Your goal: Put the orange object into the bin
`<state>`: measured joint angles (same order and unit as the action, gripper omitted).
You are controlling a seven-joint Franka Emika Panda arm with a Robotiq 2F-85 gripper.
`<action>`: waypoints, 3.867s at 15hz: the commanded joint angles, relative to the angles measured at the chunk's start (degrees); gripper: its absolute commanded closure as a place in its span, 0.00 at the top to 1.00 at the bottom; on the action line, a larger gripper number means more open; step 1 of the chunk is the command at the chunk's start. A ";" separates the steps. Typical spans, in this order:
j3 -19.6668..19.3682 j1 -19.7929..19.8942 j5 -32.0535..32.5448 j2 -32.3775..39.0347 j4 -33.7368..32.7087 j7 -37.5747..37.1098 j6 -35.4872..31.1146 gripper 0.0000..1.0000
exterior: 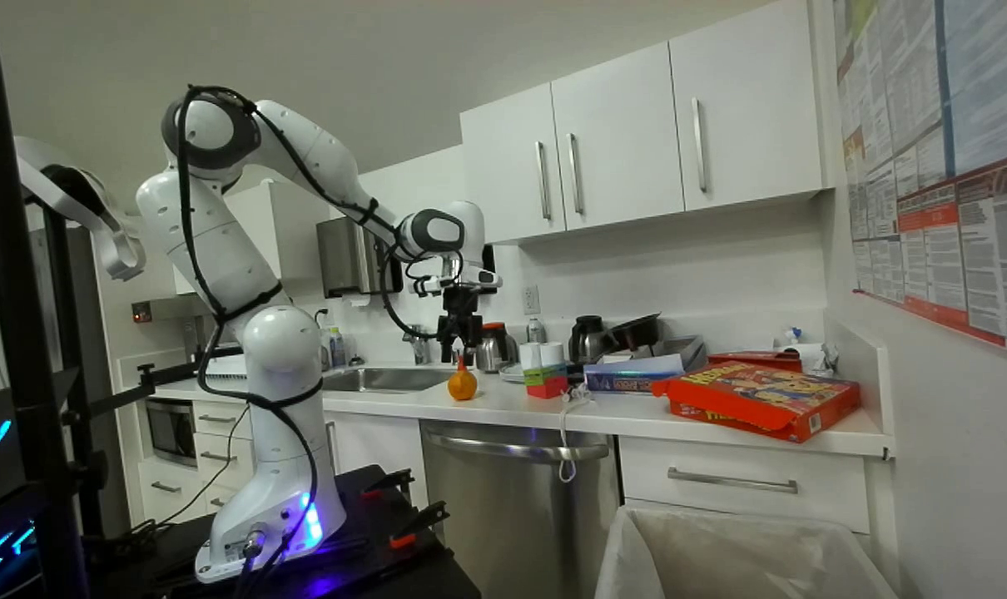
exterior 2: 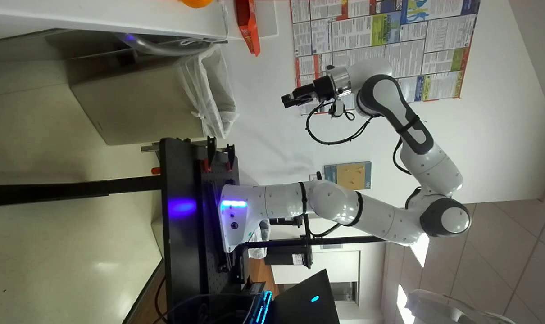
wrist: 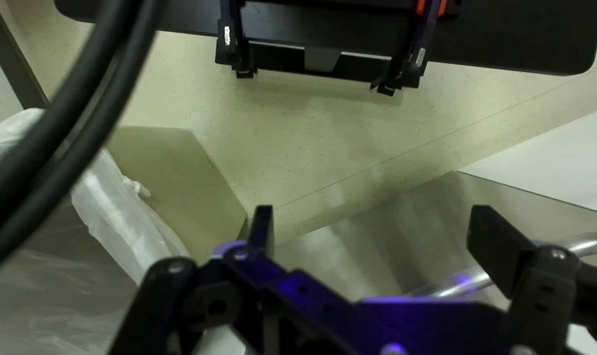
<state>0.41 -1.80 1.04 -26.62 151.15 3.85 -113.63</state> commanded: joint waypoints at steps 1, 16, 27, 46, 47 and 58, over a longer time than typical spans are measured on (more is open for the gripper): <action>0.01 -1.57 0.32 0.41 -1.86 4.53 0.01 1.00; 4.44 -9.00 0.45 12.05 -10.17 15.94 0.63 1.00; 11.20 -11.43 -0.63 23.89 -18.67 8.87 -2.96 1.00; 15.76 -17.38 2.35 40.09 -39.98 -4.85 -4.50 1.00; 15.77 -17.49 2.19 40.42 -40.75 -4.69 -4.10 1.00; 15.59 -19.26 2.09 44.67 -46.49 -6.26 -1.45 1.00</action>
<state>16.02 -20.35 2.20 17.64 108.24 0.30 -118.02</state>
